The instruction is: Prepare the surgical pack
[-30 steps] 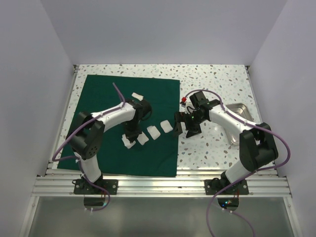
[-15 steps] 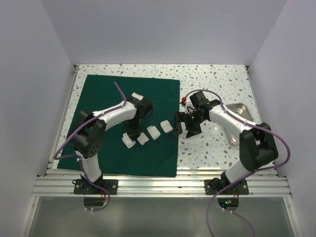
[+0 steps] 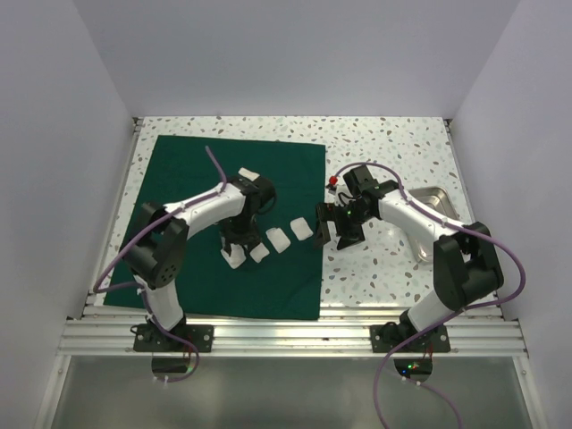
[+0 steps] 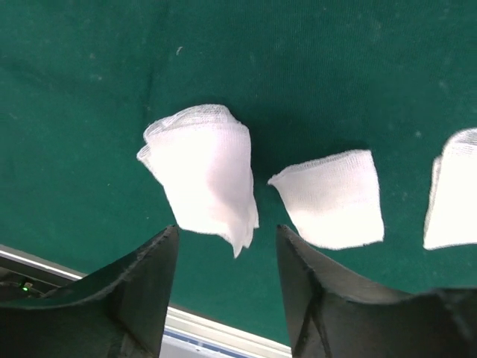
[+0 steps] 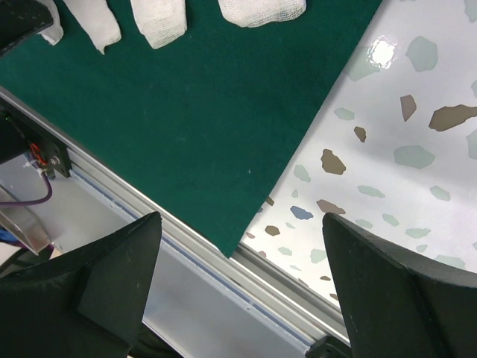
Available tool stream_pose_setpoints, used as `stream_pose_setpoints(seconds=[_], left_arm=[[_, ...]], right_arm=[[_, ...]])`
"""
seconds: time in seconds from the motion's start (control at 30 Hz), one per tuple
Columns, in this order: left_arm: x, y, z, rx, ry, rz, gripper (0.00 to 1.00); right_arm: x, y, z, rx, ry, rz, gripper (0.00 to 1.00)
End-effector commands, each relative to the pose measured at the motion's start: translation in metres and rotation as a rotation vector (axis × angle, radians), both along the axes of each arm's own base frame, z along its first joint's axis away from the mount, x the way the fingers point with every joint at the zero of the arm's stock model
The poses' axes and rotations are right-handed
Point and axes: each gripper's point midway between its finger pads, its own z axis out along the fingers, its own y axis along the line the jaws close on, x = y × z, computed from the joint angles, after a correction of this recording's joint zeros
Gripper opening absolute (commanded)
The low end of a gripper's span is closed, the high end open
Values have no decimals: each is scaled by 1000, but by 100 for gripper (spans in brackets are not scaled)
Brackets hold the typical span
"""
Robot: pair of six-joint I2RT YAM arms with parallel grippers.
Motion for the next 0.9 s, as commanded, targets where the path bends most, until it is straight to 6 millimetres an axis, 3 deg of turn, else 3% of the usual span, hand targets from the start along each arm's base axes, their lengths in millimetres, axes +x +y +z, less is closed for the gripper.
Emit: stream_pose_setpoints(seconds=[0.0,0.07,0.23,0.27,0.3,0.33,0.37,0.4,0.53,0.77,0.87], left_arm=[[3,5,32,-14,-87,1,62],[-1,7,38,-21,-96,4,66],[-6,14,58,-123,-192,17,65],[-7,14,57,-172,-201,20,63],[-1,19,43,-234,-228,52,58],[-4,11,53,-351,-261,35,56],[-2,10,44,-407,-298,37,56],[1,12,54,-472,-348,49,57],[-1,24,42,-498,-377,60,60],[8,17,21,-548,-390,15,57],[12,23,13,-528,-372,11,56]], right_arm=[[3,4,4,30,-20,16,93],[4,4,4,30,-18,16,93],[2,5,6,36,-13,17,93],[1,5,7,39,-9,18,93],[0,6,9,44,-8,16,93],[0,6,10,47,-8,17,93],[0,7,12,50,-12,19,93],[-2,6,13,51,-5,19,93],[-4,5,17,49,-3,18,93],[-8,1,19,31,3,12,93],[-10,-2,20,22,4,6,93]])
